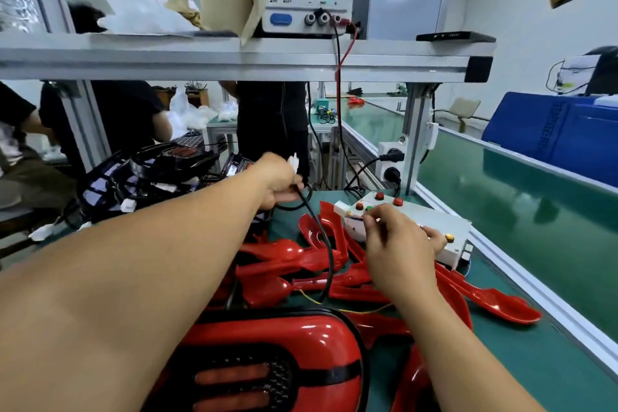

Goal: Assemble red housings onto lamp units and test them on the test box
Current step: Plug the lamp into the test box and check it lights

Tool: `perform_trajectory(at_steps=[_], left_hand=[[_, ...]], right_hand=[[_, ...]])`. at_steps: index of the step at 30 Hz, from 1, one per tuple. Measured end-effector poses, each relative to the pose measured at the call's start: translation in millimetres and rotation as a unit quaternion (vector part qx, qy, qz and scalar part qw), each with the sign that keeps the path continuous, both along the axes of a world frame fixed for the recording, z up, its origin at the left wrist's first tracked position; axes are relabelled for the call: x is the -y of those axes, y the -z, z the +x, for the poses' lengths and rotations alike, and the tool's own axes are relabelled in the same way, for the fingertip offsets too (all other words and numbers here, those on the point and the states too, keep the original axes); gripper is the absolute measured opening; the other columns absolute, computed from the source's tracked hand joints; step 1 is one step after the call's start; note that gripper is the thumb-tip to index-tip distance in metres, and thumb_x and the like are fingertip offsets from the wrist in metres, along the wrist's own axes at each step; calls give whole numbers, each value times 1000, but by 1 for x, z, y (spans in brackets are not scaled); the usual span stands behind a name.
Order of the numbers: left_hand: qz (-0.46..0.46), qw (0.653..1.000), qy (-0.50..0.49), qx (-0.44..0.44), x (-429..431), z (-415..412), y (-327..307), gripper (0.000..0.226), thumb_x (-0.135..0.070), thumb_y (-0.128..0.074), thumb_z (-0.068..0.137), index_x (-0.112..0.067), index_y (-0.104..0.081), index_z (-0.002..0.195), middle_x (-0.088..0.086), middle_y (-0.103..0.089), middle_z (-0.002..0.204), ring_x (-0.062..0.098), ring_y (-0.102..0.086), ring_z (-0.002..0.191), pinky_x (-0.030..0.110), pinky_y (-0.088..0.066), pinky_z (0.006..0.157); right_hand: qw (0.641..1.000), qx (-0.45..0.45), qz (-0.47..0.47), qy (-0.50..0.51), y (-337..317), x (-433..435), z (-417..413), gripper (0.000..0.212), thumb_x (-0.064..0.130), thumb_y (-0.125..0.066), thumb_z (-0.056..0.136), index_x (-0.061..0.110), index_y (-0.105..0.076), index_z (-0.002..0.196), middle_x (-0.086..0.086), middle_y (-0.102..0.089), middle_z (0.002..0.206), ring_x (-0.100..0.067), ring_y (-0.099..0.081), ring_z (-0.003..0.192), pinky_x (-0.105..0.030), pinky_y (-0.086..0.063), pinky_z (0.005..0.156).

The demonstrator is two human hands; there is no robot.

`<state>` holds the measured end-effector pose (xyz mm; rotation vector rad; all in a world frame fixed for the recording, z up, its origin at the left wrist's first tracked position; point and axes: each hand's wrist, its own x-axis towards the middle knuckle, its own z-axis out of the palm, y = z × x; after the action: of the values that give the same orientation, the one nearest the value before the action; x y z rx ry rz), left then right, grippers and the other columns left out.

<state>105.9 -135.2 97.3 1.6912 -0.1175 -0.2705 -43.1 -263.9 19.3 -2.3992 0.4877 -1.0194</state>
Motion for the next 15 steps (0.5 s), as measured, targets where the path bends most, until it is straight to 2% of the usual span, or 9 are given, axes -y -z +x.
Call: perform_trajectory(at_steps=[2,5,7,11,13,15], left_hand=[[-88,995,36,-8,2,-7,-17,36,10,-40,96,-18,-42,118,8,-60,90,11,-49,65,33,-52,65],[-108,986,120,29,-2,-27,-30,24,-9,-46,101,-16,-53,123,1,-51,89,7,-36,59,24,-47,57],[-90,977,179,74,-5,-39,-28,26,-17,-44,104,-19,-54,127,-3,-46,88,6,-34,58,20,-43,56],[49,947,212,238,-5,-56,-20,48,-8,-46,102,-20,-39,147,-4,-47,91,8,-48,72,12,-47,64],[52,938,189,287,-4,-62,-19,48,-2,-54,97,-15,-44,142,0,-49,92,11,-54,75,11,-50,64],[34,937,177,299,-5,-67,-18,32,2,-59,93,-9,-54,122,9,-54,93,14,-58,74,13,-53,64]], right_hand=[[998,36,42,-39,-1,0,-2,15,32,-52,96,44,-58,90,18,-59,76,3,-49,77,-29,-13,83],[989,87,86,-78,-3,0,-8,19,39,-58,93,54,-58,81,15,-55,76,9,-50,81,-27,-11,75],[983,123,105,-82,-6,-1,-11,26,39,-62,90,57,-56,73,13,-52,72,7,-50,82,-27,-12,74],[972,175,132,-87,-11,-1,-14,29,32,-66,90,54,-58,72,11,-57,77,0,-54,81,-29,-14,78],[968,191,135,-90,-12,0,-16,28,31,-66,90,52,-59,74,9,-59,79,-2,-55,81,-29,-15,79],[964,209,136,-90,-13,2,-18,27,30,-66,91,51,-59,77,7,-61,81,-3,-54,82,-29,-16,78]])
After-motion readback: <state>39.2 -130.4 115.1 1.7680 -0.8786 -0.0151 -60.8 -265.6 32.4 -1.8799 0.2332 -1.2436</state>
